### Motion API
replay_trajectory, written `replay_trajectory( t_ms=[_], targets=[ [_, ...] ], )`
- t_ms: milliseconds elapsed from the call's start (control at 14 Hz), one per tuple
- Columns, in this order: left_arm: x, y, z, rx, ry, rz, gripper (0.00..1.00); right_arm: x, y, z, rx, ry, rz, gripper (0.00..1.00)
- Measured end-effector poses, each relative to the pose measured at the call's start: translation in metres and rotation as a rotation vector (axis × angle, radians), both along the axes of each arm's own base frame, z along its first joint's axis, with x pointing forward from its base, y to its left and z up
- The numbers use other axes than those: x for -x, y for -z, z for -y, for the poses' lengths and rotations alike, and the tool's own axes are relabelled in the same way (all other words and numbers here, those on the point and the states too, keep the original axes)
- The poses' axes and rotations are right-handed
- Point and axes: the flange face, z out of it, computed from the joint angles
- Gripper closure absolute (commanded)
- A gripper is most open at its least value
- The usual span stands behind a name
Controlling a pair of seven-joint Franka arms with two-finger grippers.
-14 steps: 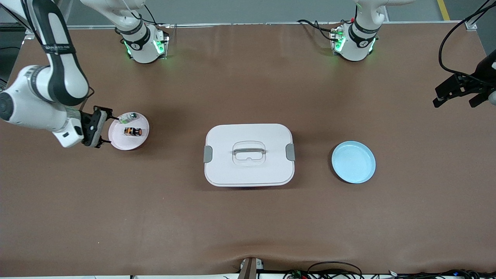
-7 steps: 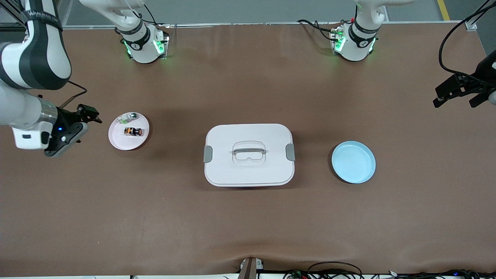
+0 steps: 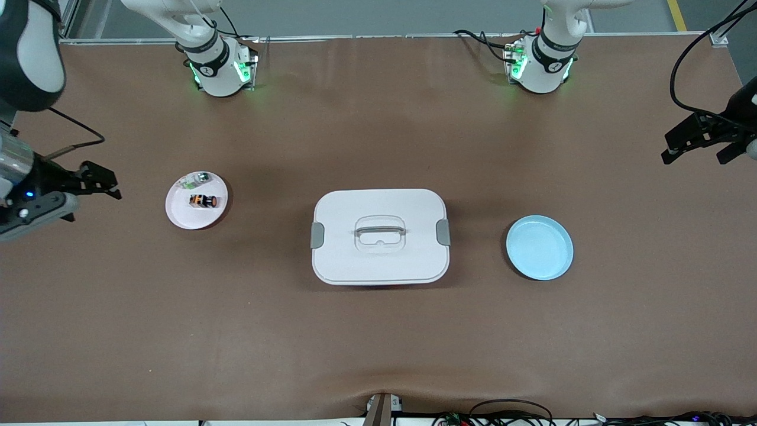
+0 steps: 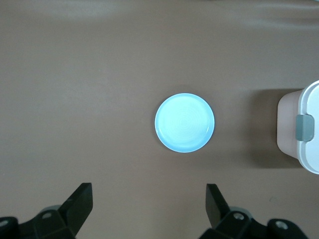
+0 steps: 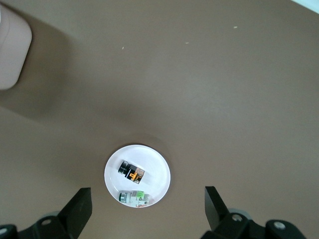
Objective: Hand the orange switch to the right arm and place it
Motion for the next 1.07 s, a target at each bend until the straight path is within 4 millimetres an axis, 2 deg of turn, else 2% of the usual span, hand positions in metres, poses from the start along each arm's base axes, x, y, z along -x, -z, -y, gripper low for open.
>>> replay_trajectory(
  t_ms=[143, 356, 641, 855, 1069],
  targets=[
    [0.000, 0.000, 0.000, 0.000, 0.000, 0.001, 0.00, 0.000, -0.016, 0.012, 0.001, 0.132, 0.016, 0.00],
    [0.000, 0.000, 0.000, 0.000, 0.000, 0.001, 0.00, -0.001, -0.018, 0.015, 0.000, 0.318, 0.016, 0.00],
    [0.000, 0.000, 0.000, 0.000, 0.000, 0.001, 0.00, -0.004, -0.025, 0.019, 0.006, 0.366, 0.040, 0.00],
    [0.000, -0.001, 0.000, 0.000, 0.000, 0.001, 0.00, -0.003, -0.048, 0.040, 0.003, 0.402, 0.075, 0.00],
    [0.000, -0.001, 0.000, 0.000, 0.000, 0.001, 0.00, 0.005, -0.050, 0.041, 0.008, 0.405, 0.019, 0.00]
  ],
)
